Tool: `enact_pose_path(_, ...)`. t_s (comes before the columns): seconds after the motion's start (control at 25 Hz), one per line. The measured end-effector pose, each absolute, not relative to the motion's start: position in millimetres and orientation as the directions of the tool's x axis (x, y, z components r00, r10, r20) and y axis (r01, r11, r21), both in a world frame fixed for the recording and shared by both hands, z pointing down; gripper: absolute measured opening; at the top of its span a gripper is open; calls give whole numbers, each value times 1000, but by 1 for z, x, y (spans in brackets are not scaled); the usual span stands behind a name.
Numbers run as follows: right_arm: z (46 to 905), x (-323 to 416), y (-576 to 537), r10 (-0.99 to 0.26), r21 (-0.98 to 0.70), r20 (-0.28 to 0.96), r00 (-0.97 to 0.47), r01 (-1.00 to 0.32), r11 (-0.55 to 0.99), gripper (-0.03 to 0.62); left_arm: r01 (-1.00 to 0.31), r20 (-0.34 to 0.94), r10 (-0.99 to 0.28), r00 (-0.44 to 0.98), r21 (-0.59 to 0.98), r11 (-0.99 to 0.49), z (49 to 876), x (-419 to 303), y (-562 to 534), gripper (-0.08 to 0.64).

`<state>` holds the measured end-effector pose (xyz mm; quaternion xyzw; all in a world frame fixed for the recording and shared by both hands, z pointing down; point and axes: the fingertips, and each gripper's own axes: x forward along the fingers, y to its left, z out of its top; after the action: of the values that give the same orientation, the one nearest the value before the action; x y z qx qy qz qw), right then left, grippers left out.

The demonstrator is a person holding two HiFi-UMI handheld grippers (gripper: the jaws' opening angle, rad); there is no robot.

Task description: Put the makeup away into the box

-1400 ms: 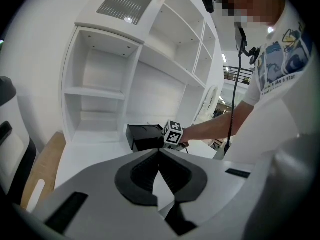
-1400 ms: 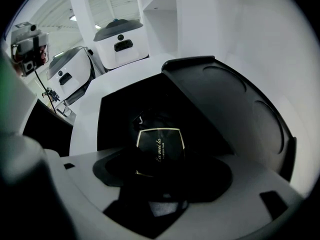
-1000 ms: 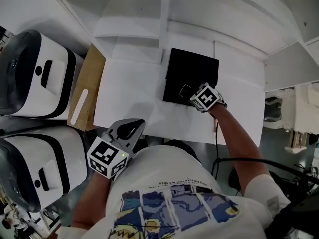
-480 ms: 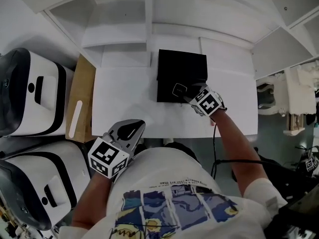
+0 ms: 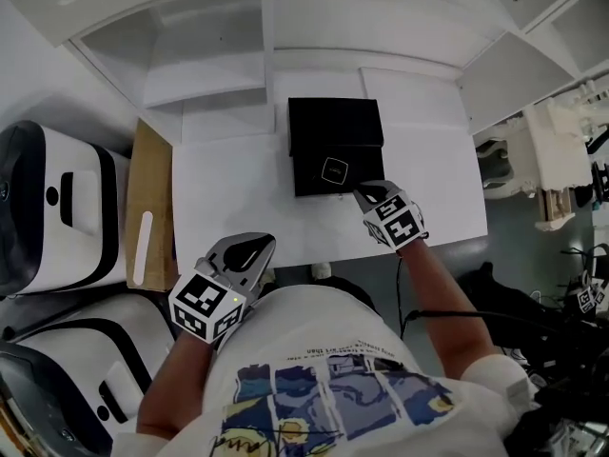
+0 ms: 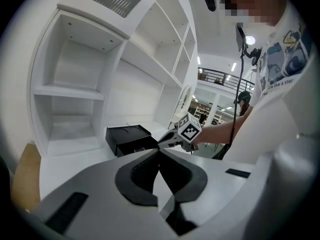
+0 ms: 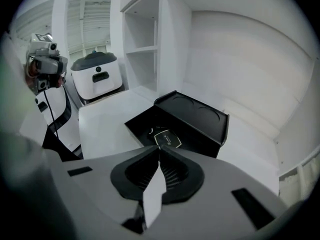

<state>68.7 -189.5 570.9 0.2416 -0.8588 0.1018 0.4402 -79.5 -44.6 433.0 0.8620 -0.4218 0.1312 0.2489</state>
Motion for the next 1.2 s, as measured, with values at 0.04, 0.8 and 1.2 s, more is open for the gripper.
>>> enact_pose_path(0.04,570,69,-183,-328,24,801,-501,-520,854,32,-786,434,-655,618,320,-529,433,-80,-44,14)
enact_pose_path(0.8,585,111,-83,-434,-10,799,-415,-732,681,26,-616,443,-457,771,336,-713,453,-76,-31,14)
enact_pose_path(1.2,614,205,-111,-494,70,830,-259,-830,553,32,-592,446,-432,784,325,-737,446,-49,-46,14)
